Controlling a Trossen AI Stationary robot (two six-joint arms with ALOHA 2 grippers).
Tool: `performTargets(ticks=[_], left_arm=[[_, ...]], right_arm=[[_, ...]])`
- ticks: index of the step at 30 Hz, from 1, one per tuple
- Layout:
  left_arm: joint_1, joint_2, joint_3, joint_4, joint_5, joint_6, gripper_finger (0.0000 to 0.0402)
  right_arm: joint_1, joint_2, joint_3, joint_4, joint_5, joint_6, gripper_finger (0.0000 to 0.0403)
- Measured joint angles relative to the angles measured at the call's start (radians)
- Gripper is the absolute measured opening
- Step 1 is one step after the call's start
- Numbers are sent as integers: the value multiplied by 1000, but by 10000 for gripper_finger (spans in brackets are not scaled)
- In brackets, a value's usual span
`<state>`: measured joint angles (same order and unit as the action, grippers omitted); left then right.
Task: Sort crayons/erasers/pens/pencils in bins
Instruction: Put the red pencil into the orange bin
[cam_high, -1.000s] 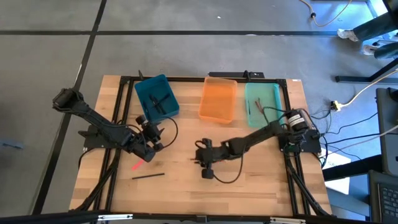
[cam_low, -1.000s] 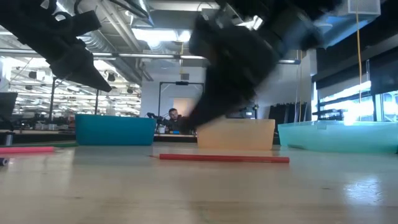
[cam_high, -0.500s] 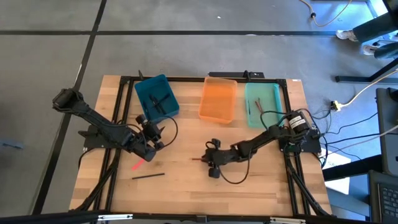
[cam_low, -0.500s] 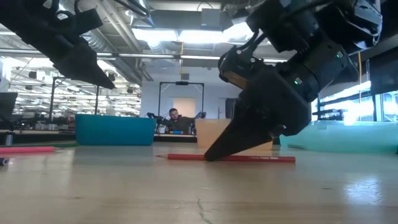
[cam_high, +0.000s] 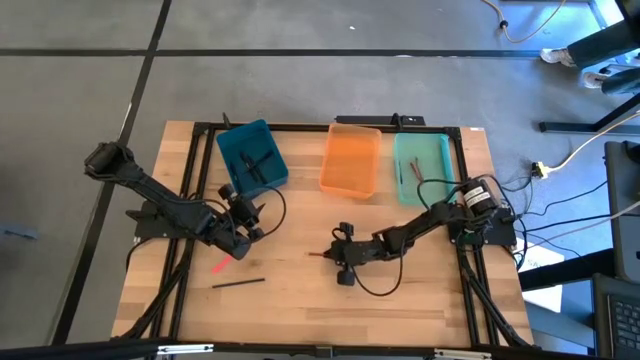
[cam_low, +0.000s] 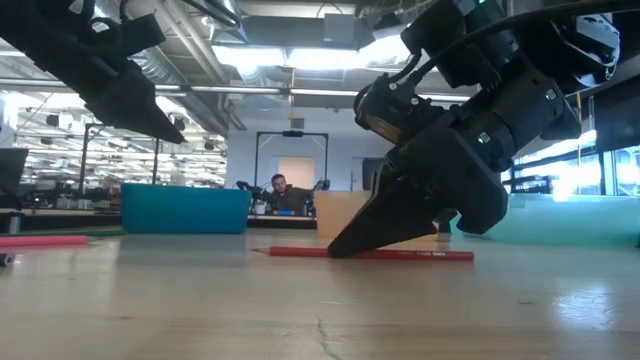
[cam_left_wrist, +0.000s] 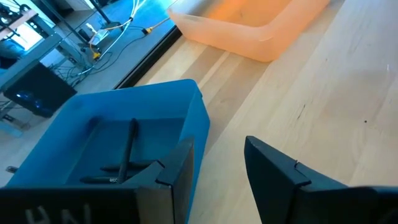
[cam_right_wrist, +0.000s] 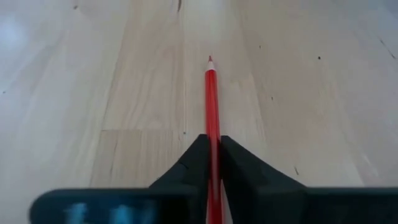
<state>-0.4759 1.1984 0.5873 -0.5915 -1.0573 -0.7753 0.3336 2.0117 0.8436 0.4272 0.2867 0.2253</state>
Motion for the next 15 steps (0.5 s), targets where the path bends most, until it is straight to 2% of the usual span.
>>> performTargets(ticks=[3, 10, 15], left_arm=[[0, 0, 0, 0, 0, 0, 135], [0, 0, 0, 0, -3, 0, 135], [0, 0, 0, 0, -4, 0, 135]], right_arm=[[0, 1, 0, 6, 3, 0, 48], [0, 1, 0, 8, 5, -2, 24], [0, 1, 0, 21, 8, -1, 34]])
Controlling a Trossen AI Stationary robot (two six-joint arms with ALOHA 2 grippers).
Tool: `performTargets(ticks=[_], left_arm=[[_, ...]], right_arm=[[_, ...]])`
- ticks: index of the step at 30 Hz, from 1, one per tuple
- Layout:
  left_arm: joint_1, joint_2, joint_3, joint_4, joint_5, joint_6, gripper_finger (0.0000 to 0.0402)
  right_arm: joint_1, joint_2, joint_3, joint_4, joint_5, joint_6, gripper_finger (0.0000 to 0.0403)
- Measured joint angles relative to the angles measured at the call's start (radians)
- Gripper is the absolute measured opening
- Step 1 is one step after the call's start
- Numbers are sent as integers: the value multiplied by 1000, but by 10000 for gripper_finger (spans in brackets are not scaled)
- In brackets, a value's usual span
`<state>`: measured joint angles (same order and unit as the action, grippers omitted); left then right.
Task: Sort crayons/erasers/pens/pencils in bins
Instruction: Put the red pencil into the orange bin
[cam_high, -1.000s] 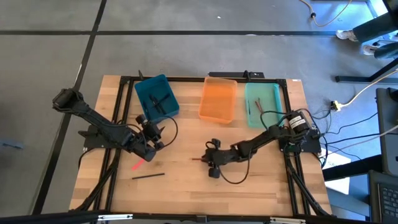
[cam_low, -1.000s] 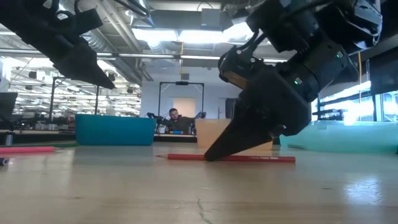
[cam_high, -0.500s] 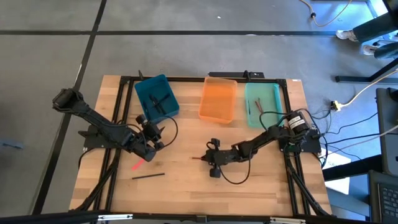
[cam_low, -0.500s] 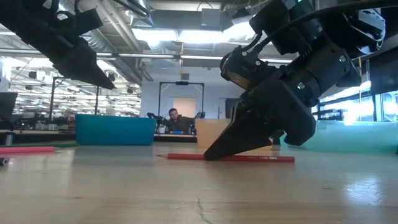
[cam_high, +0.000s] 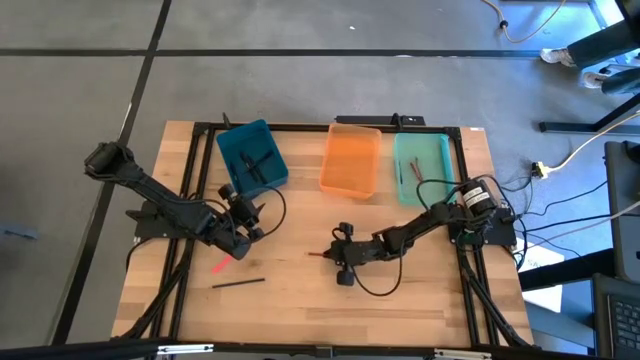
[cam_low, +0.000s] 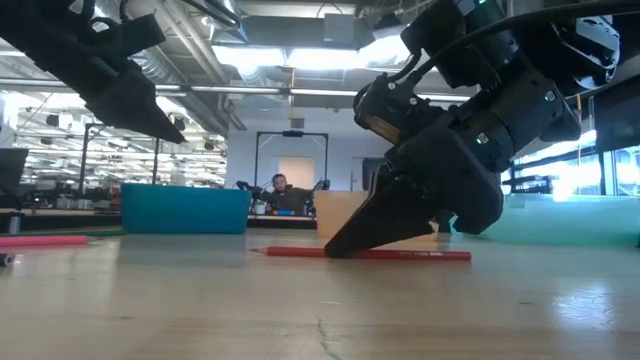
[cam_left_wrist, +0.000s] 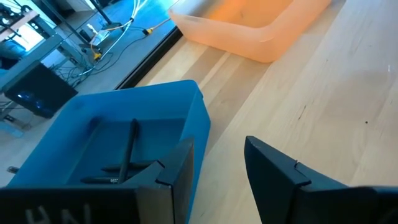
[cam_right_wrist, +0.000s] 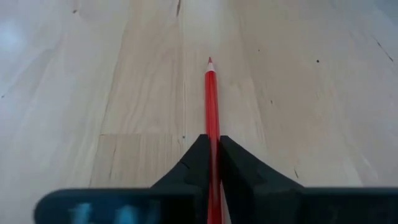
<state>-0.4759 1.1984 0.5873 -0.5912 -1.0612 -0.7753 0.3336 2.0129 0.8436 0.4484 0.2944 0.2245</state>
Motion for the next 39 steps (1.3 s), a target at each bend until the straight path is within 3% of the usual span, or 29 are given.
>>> performTargets(ticks=[12, 22, 36, 39], left_arm=[[0, 0, 0, 0, -3, 0, 135], [0, 0, 1, 0, -4, 0, 135], [0, 0, 1, 1, -4, 0, 135], [0, 0, 1, 1, -4, 0, 135]], right_arm=[[-1, -9, 0, 26, -1, -1, 30], [0, -139, -2, -22, 34, -77, 28], [-80, -405, 0, -183, 313, -184, 6], [-127, -442, 0, -187, 325, -157, 10]])
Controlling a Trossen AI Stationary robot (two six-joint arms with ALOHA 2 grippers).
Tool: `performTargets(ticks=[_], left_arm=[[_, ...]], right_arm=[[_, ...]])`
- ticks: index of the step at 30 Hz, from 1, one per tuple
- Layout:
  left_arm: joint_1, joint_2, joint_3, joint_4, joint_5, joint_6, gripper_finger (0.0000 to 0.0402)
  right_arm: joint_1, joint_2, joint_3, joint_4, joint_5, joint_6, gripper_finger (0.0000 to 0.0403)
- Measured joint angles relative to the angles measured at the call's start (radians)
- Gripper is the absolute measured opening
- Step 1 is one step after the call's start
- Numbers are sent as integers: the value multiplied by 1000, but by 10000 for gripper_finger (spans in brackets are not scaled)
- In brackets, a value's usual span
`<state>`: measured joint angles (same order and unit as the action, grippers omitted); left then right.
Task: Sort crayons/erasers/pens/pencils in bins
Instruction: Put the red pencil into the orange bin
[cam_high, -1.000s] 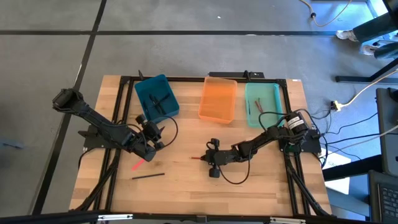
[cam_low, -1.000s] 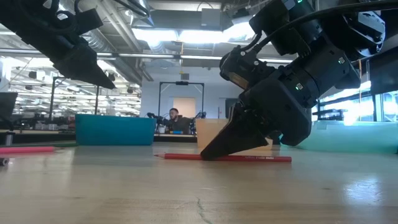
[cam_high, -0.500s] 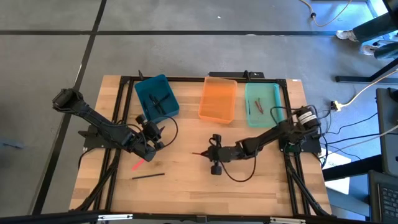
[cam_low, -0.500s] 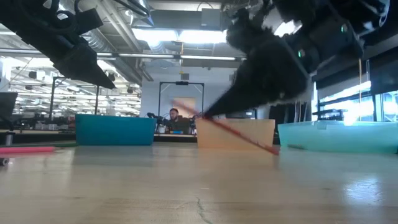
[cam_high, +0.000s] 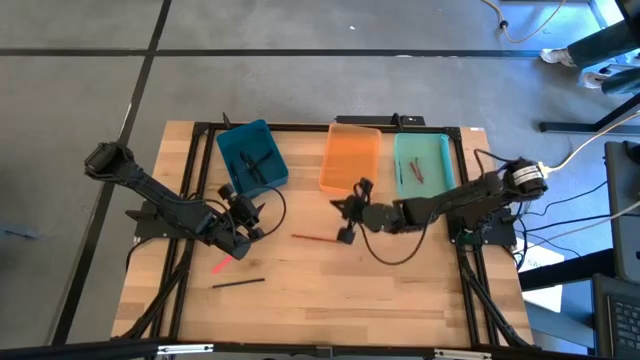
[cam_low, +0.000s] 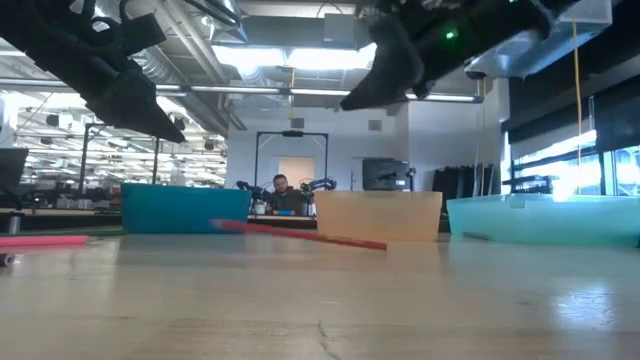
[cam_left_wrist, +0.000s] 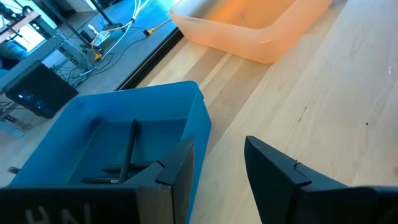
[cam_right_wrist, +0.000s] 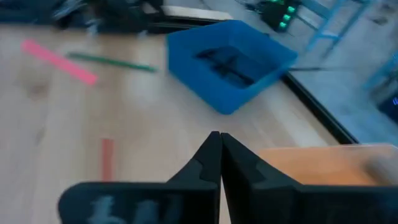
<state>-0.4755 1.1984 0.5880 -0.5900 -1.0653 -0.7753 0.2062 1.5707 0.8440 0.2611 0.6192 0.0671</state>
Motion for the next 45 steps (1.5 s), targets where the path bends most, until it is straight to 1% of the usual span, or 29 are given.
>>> performTargets(ticks=[1, 4, 7, 10, 12, 14, 19, 22, 25, 28, 33, 36, 38, 42, 45], left_arm=[[0, 0, 0, 0, 0, 0, 135], [0, 0, 0, 0, 0, 0, 135], [0, 0, 0, 0, 0, 0, 135], [0, 0, 0, -1, 2, 0, 135], [0, 0, 0, 0, 2, 0, 135], [0, 0, 0, 0, 3, 0, 135], [0, 0, 0, 4, 5, 0, 135], [0, 0, 0, 6, 5, 0, 135], [0, 0, 0, 6, 5, 0, 135], [0, 0, 0, 6, 6, 0, 135], [0, 0, 0, 4, 7, 0, 135], [0, 0, 0, 4, 8, 0, 135], [0, 0, 0, 4, 8, 0, 135], [0, 0, 0, 4, 8, 0, 135], [0, 0, 0, 4, 8, 0, 135]], right_arm=[[-18, -1, 0, 0, -39, 6, 14], [-52, 24, 0, -3, -222, 34, 28], [-55, 99, 1, 2, -300, 92, 48], [-32, 214, 0, 84, -304, 138, 74], [-5, 294, 5, 173, -310, 140, 94], [19, 358, 25, 227, -311, 135, 115], [49, 472, 95, 213, -283, 133, 158], [54, 512, 125, 180, -253, 130, 166], [54, 528, 131, 186, -250, 137, 159], [54, 530, 131, 181, -255, 134, 136], [53, 530, 130, 175, -297, 134, 78], [53, 531, 130, 174, -303, 131, 40], [53, 532, 129, 172, -303, 122, 21], [53, 532, 129, 174, -299, 107, 17], [53, 533, 129, 176, -297, 108, 34]])
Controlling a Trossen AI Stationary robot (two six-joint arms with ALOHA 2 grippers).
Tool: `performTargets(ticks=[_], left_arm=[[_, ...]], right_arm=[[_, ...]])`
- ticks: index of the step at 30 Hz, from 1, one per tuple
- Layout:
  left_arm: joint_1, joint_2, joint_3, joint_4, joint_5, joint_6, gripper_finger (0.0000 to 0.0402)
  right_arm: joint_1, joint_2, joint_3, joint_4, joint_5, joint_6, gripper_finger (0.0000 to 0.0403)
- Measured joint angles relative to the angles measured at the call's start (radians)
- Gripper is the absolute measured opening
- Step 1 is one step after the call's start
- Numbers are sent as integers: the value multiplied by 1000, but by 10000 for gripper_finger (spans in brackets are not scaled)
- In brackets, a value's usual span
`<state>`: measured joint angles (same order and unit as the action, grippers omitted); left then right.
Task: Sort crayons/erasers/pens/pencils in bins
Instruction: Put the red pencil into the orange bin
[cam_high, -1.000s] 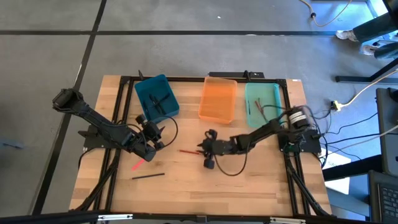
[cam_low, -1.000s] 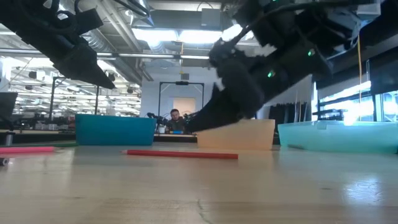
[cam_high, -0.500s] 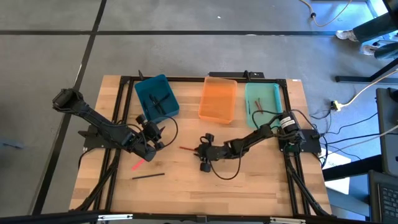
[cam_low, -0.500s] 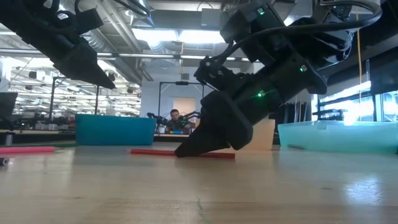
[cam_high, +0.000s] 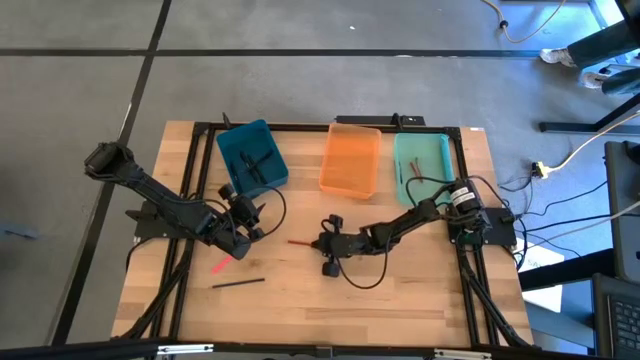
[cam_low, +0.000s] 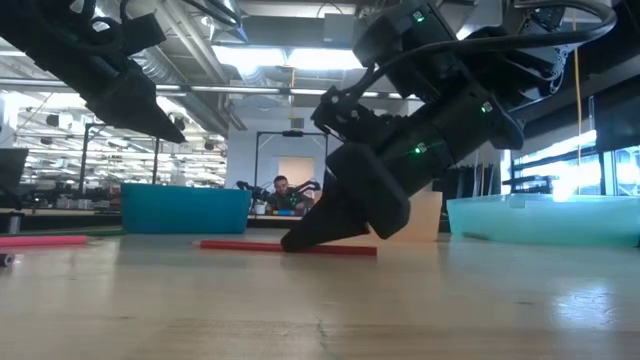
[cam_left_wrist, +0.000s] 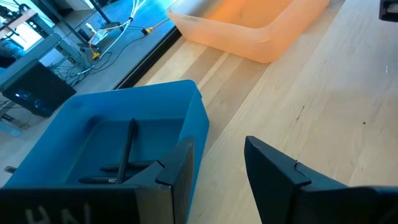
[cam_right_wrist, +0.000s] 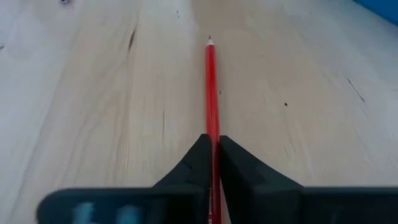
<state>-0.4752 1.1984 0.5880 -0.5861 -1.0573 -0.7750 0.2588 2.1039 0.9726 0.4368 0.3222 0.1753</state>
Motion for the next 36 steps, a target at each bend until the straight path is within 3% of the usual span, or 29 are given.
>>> performTargets(ticks=[4, 18, 22, 28, 32, 36], left_arm=[[0, 0, 0, 0, 0, 0, 135], [0, 0, 0, -7, 0, 0, 135], [0, 0, 0, -7, 0, 0, 135], [0, 0, 0, -5, 0, 0, 135], [0, 0, 0, -2, -1, 0, 135], [0, 0, 0, 3, -7, 0, 135]], right_arm=[[0, 1, 7, 0, 3, -1, 40], [-1, -41, 53, -67, -8, -77, 6], [0, -93, 54, -139, 50, -76, 5], [-2, -124, 58, -223, 64, 41, 39], [-12, -125, 96, -372, -33, 112, 75], [-13, -123, 157, -484, -58, 127, 113]])
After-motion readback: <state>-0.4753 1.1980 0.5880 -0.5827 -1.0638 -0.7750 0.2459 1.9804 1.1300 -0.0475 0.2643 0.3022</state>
